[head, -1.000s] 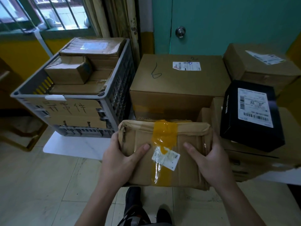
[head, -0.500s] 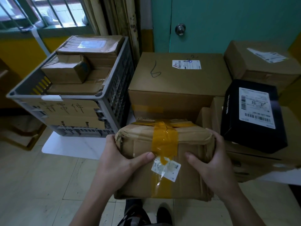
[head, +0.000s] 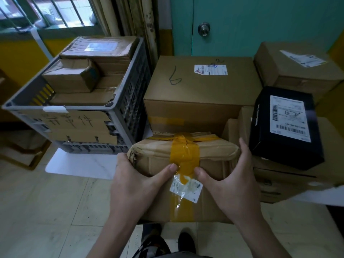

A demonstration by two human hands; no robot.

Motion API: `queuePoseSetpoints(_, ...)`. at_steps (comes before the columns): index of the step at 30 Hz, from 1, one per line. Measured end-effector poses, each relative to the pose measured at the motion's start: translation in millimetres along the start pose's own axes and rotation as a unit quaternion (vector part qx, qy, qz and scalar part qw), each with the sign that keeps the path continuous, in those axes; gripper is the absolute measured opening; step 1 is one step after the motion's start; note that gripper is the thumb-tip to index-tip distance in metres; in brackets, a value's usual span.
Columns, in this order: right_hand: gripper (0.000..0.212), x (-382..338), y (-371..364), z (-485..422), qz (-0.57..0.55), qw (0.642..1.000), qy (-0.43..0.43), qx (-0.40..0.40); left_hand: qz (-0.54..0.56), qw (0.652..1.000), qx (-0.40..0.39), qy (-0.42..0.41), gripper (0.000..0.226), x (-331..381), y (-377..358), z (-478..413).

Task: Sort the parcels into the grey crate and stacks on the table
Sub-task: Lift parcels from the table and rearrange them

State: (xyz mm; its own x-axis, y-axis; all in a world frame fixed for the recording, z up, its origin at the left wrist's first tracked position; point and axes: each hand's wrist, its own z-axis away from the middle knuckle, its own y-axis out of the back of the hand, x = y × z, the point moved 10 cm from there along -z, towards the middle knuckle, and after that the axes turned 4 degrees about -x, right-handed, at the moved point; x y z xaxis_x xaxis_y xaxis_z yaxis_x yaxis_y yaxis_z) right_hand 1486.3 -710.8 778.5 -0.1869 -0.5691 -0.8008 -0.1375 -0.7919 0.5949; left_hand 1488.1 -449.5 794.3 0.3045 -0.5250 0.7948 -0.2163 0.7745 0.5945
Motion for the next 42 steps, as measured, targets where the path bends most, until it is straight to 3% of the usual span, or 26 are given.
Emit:
queuePoseSetpoints(6,0.133,-1.1,-3.4,-0.4,0.039,0.999,-0.004,-0.002,-0.048,0.998,0.027,-0.001,0.089,-1.2,-0.3,3.2)
queuePoseSetpoints(12,0.127,5.3,-0.7,6.5,0.006,1.0,0.016,-0.009,-0.034,0.999,0.01,0.002,0.083,-12.6,-1.7,7.0)
queuePoseSetpoints(14,0.122,5.4,-0.1,4.1,-0.023,0.999,0.02,-0.028,0.006,1.0,-0.01,-0.009,0.071,-13.5,-1.5,5.3)
queuePoseSetpoints(17,0.1,11.5,6.4,-2.9,-0.163,0.986,0.009,-0.045,0.092,0.994,-0.05,-0.017,0.064,-13.1,1.8,1.5)
queuePoseSetpoints(21,0.07,7.5,17.0,-7.3,-0.284,0.956,0.046,-0.051,0.24,0.965,-0.105,-0.021,0.09,-13.4,11.5,-2.8)
queuePoseSetpoints(23,0.077,-2.0,16.9,-5.3,-0.283,0.952,0.086,-0.082,0.252,0.958,-0.123,-0.055,0.106,-8.5,14.3,-3.7)
queuePoseSetpoints(27,0.12,-4.0,-1.4,-0.5,-0.229,0.95,0.093,-0.19,0.238,0.951,-0.165,-0.108,0.12,-1.0,9.7,-1.1)
queuePoseSetpoints(29,0.12,3.0,-8.2,-0.6,-0.212,0.952,0.089,-0.201,0.231,0.95,-0.176,-0.116,0.118,-4.8,4.3,-0.2)
queuePoseSetpoints(35,0.081,12.4,-2.2,-6.6,-0.244,0.961,0.108,-0.075,0.2,0.964,-0.13,-0.121,0.088,-15.4,-5.0,-3.3)
queuePoseSetpoints(42,0.076,34.5,-19.6,-18.2,-0.221,0.975,0.034,-0.013,0.182,0.981,-0.055,-0.023,0.057,-35.3,-20.1,-14.3)
